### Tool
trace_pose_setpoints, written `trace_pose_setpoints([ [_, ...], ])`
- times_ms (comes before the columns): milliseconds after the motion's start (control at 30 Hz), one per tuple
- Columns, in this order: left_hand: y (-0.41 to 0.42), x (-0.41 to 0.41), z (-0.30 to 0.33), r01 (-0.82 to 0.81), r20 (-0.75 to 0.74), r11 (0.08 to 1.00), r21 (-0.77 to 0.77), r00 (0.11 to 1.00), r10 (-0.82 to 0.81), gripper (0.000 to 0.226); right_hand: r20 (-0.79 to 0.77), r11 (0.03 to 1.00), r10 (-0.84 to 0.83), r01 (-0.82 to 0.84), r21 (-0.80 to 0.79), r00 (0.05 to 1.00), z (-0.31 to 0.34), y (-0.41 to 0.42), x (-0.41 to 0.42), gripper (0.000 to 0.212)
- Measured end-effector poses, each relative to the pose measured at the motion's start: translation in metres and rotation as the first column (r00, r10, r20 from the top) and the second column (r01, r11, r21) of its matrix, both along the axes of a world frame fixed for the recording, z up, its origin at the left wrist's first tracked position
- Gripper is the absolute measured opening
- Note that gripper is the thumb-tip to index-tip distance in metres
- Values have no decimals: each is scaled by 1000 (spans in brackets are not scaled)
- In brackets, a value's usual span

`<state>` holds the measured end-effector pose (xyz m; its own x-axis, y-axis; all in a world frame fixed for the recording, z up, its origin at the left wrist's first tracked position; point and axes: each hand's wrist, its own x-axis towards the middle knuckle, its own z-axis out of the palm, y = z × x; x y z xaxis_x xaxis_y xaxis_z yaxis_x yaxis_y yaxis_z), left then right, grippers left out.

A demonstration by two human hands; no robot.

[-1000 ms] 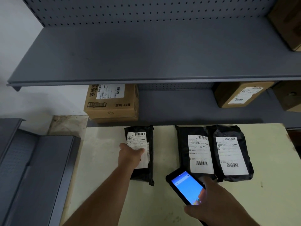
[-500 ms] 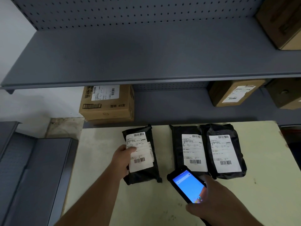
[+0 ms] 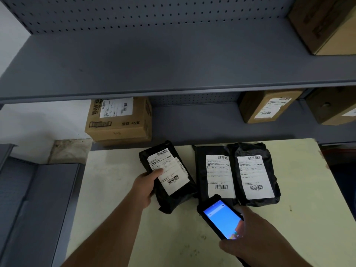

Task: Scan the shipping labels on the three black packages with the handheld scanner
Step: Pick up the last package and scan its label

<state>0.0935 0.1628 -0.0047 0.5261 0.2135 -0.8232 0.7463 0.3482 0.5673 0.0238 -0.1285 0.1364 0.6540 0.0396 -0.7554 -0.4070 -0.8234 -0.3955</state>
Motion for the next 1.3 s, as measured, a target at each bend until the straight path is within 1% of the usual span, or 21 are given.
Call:
trace_pose_setpoints([
  [167,-5,-3,11,-6,-11,1000,6,1000,6,27,6,1000,-11,11,-17,1000,6,-3,-1,81],
  [267,-5,-6,18,-21,9,999,30,1000,20,26,16,1000,-15,16,-24,1000,12,-2,-3,84],
  [433,0,-15,38,-16,99,999,48,995,11,22,28,1000,-13,13,10,1000,23,1,-7,79],
  [500,5,-17,48,-4,136,999,46,991,-3,22,43,1000,13,-14,13,999,28,6,-9,76],
  [567,10,-21,58,13,171,999,47,985,-21,23,58,998,58,-59,3,997,34,12,-11,77],
  [600,13,-22,63,23,190,998,52,981,-32,25,61,997,74,-75,6,995,36,15,-12,75],
  [700,20,-26,77,56,244,996,71,967,-72,30,84,993,114,-114,-7,990,44,26,-16,57],
  [767,26,-29,84,71,269,994,88,959,-92,36,103,992,127,-126,-15,987,50,33,-18,49],
  [933,37,-37,100,78,319,992,103,942,-107,43,150,985,172,-167,-43,974,69,52,-23,42],
  [1000,40,-40,105,83,335,991,102,935,-112,43,166,981,191,-185,-53,967,74,58,-26,43],
  [1100,44,-42,111,80,352,992,101,930,-111,41,186,981,195,-193,-31,963,79,65,-29,59],
  [1167,46,-43,114,68,360,993,97,928,-99,41,196,981,191,-190,-22,962,82,69,-31,65],
  [1300,48,-44,115,41,359,995,91,931,-71,45,200,983,185,-184,-25,962,83,73,-33,57],
])
